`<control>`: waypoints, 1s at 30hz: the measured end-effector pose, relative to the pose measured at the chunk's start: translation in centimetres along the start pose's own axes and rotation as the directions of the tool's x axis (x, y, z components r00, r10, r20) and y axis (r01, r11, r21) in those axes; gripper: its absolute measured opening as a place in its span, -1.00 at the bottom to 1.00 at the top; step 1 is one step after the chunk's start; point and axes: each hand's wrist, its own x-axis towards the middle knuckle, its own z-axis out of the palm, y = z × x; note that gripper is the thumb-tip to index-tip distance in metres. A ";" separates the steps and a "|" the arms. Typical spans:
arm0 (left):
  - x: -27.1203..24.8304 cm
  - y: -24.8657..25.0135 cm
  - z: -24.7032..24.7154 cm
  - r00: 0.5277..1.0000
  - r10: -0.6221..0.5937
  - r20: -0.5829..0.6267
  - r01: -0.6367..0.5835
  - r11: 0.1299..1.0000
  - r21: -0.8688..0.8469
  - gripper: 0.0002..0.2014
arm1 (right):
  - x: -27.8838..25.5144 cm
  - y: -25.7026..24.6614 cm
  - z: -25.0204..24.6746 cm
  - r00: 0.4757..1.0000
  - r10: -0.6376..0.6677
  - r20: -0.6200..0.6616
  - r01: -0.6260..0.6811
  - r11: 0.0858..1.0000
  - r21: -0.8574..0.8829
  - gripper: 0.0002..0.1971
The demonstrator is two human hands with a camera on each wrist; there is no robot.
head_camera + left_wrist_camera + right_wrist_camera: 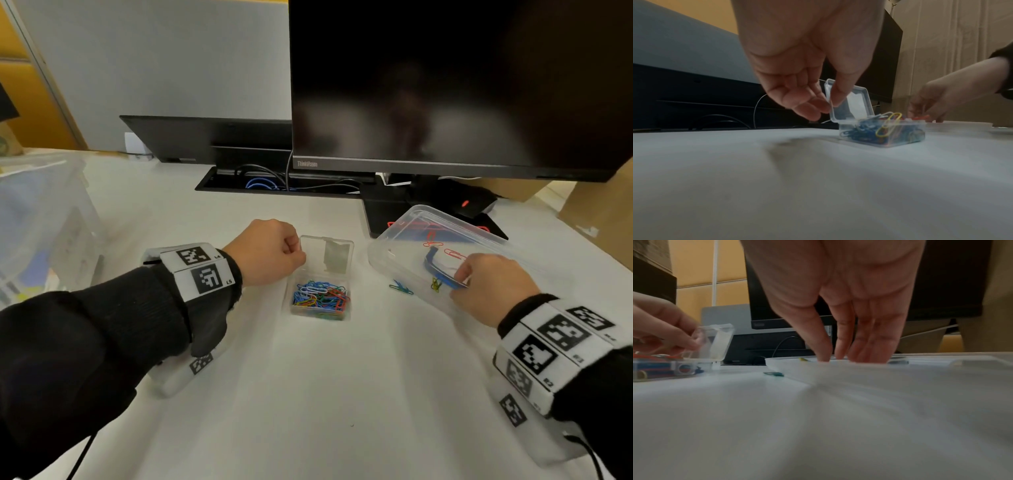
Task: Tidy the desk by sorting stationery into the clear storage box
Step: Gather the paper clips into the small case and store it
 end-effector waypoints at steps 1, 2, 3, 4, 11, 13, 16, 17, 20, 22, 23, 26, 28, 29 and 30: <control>0.0 0.0 0.0 1.000 -0.002 0.001 0.002 1.000 -0.001 -0.87 | 0.0 0.2 0.0 1.000 0.002 0.013 -0.002 1.000 -0.012 -0.72; -0.1 0.1 0.0 1.000 -0.004 0.001 0.004 1.000 0.000 -0.87 | 0.0 0.3 0.0 1.000 -0.012 0.022 0.012 1.000 -0.002 -0.77; -0.1 0.2 0.0 1.000 -0.005 0.001 0.005 1.000 0.002 -0.87 | 0.1 0.3 0.1 0.999 -0.041 0.025 0.040 0.999 0.026 -0.84; -0.2 0.2 0.0 1.000 -0.006 0.001 0.006 1.000 0.004 -0.86 | 0.1 0.2 0.1 0.996 -0.081 0.030 0.079 0.994 0.073 -0.88; -0.3 0.4 -0.1 0.999 -0.036 -0.001 0.036 0.999 0.023 -0.84 | -0.9 -1.7 0.5 0.953 -0.280 0.116 0.236 0.926 0.294 -0.92; -0.4 0.4 -0.2 0.999 -0.053 -0.003 0.053 0.998 0.030 -0.86 | -1.0 -2.0 0.5 0.960 -0.265 0.088 0.233 0.932 0.277 -0.80; -0.3 0.4 -0.3 0.995 -0.097 -0.017 0.098 0.994 0.042 -0.85 | -0.5 -1.6 0.4 0.988 -0.152 0.039 0.145 0.979 0.142 -0.56; -0.3 0.4 -0.3 0.993 -0.114 -0.024 0.115 0.992 0.044 -0.83 | -0.3 -1.3 0.4 0.996 -0.087 0.019 0.085 0.993 0.087 -0.49; -0.2 0.3 -0.3 0.989 -0.143 -0.029 0.144 0.988 0.053 -0.78 | 0.6 -0.5 0.3 0.993 0.121 0.006 -0.121 0.992 -0.039 -0.40; -0.2 0.3 -0.2 0.988 -0.153 -0.017 0.154 0.987 0.049 -0.77 | 1.6 -0.2 0.4 0.978 0.208 -0.005 -0.208 0.976 -0.058 -0.40; -0.2 0.3 -0.2 0.987 -0.161 -0.009 0.161 0.986 0.045 -0.77 | 2.2 -0.2 0.5 0.970 0.241 -0.021 -0.242 0.969 -0.058 -0.39; -0.3 0.4 -0.2 0.985 -0.171 0.002 0.171 0.984 0.050 -0.80 | 4.2 -0.1 0.9 0.935 0.347 -0.072 -0.351 0.934 -0.064 -0.35; -0.4 0.4 -0.3 0.984 -0.177 0.010 0.176 0.983 0.059 -0.81 | 5.3 0.5 1.1 0.919 0.387 -0.075 -0.391 0.920 -0.039 -0.35; -0.4 0.4 -0.3 0.984 -0.180 0.015 0.179 0.982 0.060 -0.81 | 5.7 1.0 1.1 0.922 0.384 -0.050 -0.385 0.923 -0.016 -0.37; -0.4 0.4 -0.3 0.983 -0.183 0.019 0.181 0.982 0.059 -0.82 | 6.0 1.5 1.2 0.931 0.365 -0.015 -0.365 0.931 0.000 -0.39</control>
